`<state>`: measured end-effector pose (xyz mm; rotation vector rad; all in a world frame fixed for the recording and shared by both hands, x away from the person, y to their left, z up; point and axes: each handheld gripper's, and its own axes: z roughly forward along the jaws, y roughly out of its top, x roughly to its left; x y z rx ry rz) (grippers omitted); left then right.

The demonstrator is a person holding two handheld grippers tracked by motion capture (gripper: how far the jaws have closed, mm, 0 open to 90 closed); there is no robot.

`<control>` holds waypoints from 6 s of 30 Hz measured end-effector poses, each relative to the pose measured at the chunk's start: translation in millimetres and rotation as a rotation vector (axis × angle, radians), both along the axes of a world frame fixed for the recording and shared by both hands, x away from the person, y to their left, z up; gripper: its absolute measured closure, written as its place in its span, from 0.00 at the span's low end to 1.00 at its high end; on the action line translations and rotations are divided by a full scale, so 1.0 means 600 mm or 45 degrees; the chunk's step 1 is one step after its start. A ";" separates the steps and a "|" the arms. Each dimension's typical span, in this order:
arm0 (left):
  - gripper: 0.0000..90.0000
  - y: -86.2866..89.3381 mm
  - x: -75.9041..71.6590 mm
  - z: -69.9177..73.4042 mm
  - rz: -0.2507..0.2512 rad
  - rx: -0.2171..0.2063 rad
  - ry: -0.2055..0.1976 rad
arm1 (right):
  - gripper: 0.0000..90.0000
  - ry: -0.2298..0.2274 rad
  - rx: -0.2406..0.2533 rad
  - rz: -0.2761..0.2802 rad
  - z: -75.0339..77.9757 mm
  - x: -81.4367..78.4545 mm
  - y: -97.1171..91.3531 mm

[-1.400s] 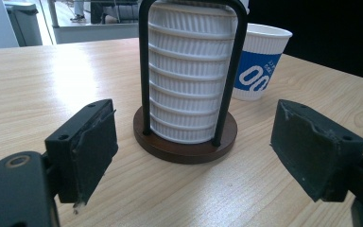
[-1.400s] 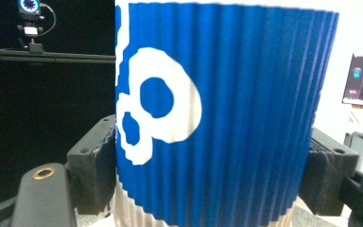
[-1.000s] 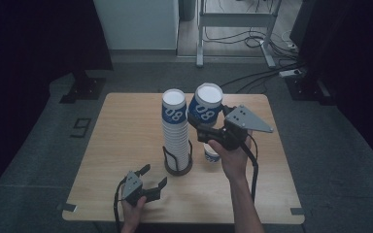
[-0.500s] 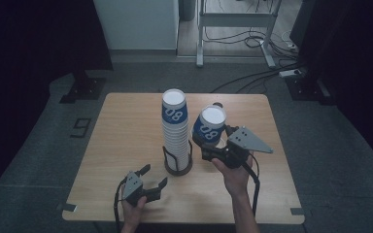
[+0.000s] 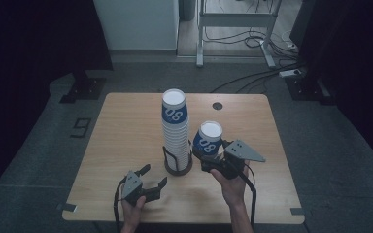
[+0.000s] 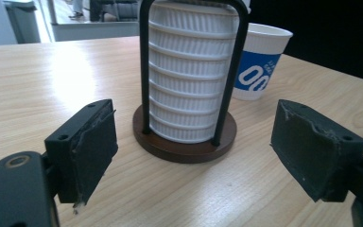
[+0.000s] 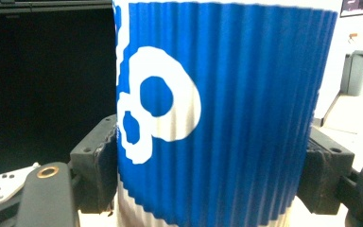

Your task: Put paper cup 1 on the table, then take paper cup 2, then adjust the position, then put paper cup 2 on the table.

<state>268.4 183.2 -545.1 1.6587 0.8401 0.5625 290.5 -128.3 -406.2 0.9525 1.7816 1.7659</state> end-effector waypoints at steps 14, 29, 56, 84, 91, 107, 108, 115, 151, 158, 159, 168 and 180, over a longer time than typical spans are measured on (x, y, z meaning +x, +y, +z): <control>0.16 0.003 0.002 0.000 -0.012 -0.014 0.008 | 0.24 0.120 0.042 0.036 -0.072 -0.002 0.008; 0.23 -0.010 -0.002 0.006 -0.107 -0.038 -0.008 | 0.24 0.210 0.074 0.095 -0.118 -0.010 0.025; 0.31 -0.053 -0.015 0.012 -0.222 -0.079 -0.061 | 0.24 0.315 0.266 0.143 -0.162 -0.023 0.039; 0.56 -0.079 -0.013 0.015 -0.237 -0.101 -0.147 | 0.24 0.459 0.399 0.202 -0.188 -0.038 0.049; 0.69 -0.088 -0.013 0.014 -0.232 -0.104 -0.203 | 0.24 0.494 0.409 0.220 -0.189 -0.039 0.057; 0.91 -0.092 -0.017 0.014 -0.227 -0.062 -0.210 | 0.14 0.445 0.342 0.253 -0.183 -0.039 0.072; 0.92 -0.091 -0.017 0.015 -0.232 -0.059 -0.206 | 0.13 0.445 0.344 0.250 -0.182 -0.039 0.071; 0.92 -0.085 -0.020 0.017 -0.294 -0.050 -0.146 | 0.11 0.411 0.340 0.235 -0.173 -0.031 0.062; 0.93 -0.034 -0.004 0.043 -0.432 0.095 0.119 | 0.14 0.126 0.106 -0.018 -0.145 -0.054 -0.002; 0.93 -0.024 0.007 0.065 -0.425 0.162 0.158 | 0.14 0.047 -0.058 0.050 -0.163 -0.058 -0.008; 0.93 -0.024 0.008 0.067 -0.422 0.170 0.162 | 0.14 0.048 -0.085 0.054 -0.166 -0.057 -0.007; 0.93 -0.020 0.026 0.086 -0.465 0.237 0.322 | 0.14 -0.014 -0.309 0.105 -0.189 -0.065 0.008; 0.93 -0.045 0.042 0.123 -0.530 0.406 0.472 | 0.14 -0.122 -0.549 0.151 -0.208 -0.070 0.032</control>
